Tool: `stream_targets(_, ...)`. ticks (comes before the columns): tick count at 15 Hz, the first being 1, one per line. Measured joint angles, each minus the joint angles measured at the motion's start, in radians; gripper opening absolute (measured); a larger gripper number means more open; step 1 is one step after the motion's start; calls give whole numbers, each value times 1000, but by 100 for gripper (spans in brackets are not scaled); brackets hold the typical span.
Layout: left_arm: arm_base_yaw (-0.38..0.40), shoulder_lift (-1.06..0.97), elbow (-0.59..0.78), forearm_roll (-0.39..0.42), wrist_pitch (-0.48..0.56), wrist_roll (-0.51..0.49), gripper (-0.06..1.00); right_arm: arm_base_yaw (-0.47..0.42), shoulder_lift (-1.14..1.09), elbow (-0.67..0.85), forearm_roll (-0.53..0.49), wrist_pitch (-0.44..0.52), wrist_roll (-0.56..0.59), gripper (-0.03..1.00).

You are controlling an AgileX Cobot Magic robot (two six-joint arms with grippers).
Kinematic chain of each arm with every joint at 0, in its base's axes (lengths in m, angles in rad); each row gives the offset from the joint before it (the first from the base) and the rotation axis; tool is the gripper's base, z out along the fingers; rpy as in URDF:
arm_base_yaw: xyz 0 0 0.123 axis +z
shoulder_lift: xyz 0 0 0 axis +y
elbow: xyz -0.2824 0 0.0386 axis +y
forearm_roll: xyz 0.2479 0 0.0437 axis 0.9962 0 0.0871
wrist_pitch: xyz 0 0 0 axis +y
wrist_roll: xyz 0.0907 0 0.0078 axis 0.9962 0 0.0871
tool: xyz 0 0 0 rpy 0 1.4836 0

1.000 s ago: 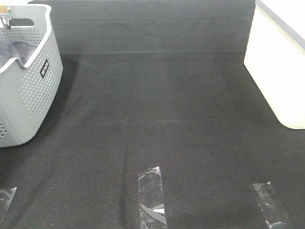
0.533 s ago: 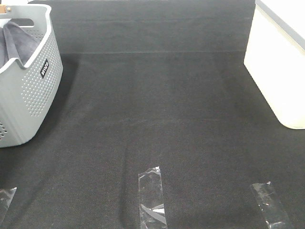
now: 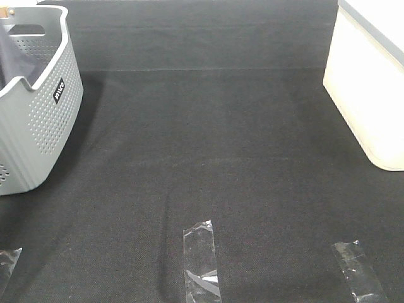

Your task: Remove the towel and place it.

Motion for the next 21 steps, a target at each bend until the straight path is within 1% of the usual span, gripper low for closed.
stream_targets(5, -98, -107, 0, -19, -4, 73, 0, 0, 0, 0, 0, 0, 0, 76)
stream_targets(6, -119, -128, 0, -42, -4, 82, 0, 0, 0, 0, 0, 0, 0, 76)
stream_targets(8, -177, -175, -1, -115, -4, 91, 0, 0, 0, 0, 0, 0, 0, 76)
stream_targets(10, -237, -200, -1, -200, -3, 148, 0, 0, 0, 0, 0, 0, 0, 76)
stream_targets(12, -315, -213, -3, -260, 15, 223, 0, 0, 0, 0, 0, 0, 0, 76)
stream_targets(13, -355, -214, -3, -277, 42, 249, 0, 0, 0, 0, 0, 0, 0, 76)
stream_targets(15, -442, -214, -3, -296, 110, 267, 0, 0, 0, 0, 0, 0, 0, 76)
stream_targets(17, -534, -214, -3, -299, 185, 272, 0, 0, 0, 0, 0, 0, 0, 76)
stream_targets(19, -622, -214, -3, -300, 263, 302, 0, 0, 0, 0, 0, 0, 0, 76)
stream_targets(21, -684, -215, -3, -303, 329, 332, 0, 0, 0, 0, 8, 0, 0, 76)
